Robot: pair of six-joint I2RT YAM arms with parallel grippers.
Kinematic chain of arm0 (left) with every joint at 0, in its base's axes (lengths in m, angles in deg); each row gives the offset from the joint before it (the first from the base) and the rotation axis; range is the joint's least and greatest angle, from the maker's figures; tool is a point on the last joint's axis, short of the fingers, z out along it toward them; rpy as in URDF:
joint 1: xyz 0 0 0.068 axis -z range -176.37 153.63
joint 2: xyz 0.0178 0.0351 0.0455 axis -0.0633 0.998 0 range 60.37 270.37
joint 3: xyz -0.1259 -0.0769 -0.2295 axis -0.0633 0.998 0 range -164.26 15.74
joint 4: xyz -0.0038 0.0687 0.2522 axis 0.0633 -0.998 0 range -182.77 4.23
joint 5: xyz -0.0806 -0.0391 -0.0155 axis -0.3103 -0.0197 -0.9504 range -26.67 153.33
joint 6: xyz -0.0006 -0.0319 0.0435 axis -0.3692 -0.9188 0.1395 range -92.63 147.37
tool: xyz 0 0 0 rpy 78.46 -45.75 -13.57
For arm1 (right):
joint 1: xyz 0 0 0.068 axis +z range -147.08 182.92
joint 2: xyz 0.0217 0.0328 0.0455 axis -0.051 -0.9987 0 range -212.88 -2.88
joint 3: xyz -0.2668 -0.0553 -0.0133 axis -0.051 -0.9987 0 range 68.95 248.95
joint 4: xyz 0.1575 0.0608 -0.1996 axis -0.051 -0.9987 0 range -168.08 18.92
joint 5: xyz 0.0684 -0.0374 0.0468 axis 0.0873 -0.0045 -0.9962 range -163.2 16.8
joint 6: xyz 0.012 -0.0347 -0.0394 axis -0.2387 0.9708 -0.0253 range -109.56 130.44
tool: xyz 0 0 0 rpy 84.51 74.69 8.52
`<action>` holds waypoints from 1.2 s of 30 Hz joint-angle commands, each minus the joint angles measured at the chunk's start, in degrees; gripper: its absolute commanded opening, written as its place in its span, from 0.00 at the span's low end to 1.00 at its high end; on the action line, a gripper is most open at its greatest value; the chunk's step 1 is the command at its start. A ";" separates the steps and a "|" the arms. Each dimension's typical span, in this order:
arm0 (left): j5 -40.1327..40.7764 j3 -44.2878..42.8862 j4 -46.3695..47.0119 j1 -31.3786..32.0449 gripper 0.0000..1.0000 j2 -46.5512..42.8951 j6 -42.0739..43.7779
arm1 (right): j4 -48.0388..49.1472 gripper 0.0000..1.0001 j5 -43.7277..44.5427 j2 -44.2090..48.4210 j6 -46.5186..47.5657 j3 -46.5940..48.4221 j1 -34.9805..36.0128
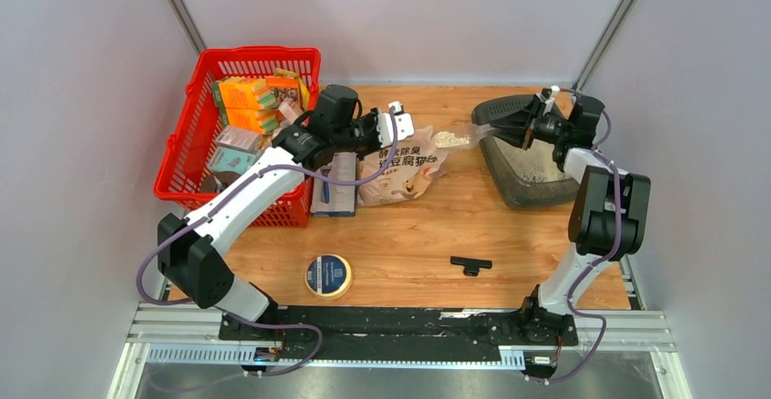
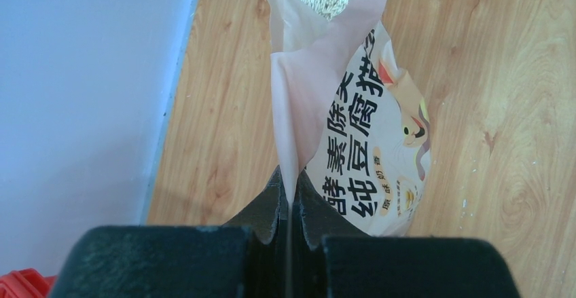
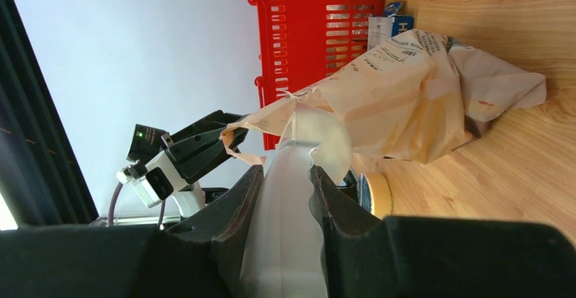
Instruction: Fill the litter box with clean litter
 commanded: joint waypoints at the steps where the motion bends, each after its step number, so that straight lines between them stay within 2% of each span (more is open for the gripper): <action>1: 0.13 -3.80 1.30 -0.11 0.00 0.40 1.52 | 2.62 0.00 -2.09 3.08 -0.47 -1.10 -2.19; 14: -0.49 -5.65 -0.46 -0.11 0.00 2.33 1.87 | 5.35 0.00 -2.70 3.96 -3.63 -0.66 -6.67; 27: -2.34 -9.51 -2.74 -0.11 0.00 5.41 2.75 | 7.64 0.00 0.10 6.77 -4.69 -4.78 -19.84; 36: -4.01 -12.68 -4.32 -0.11 0.00 8.13 2.31 | 5.79 0.00 6.87 10.29 2.08 -9.80 -27.76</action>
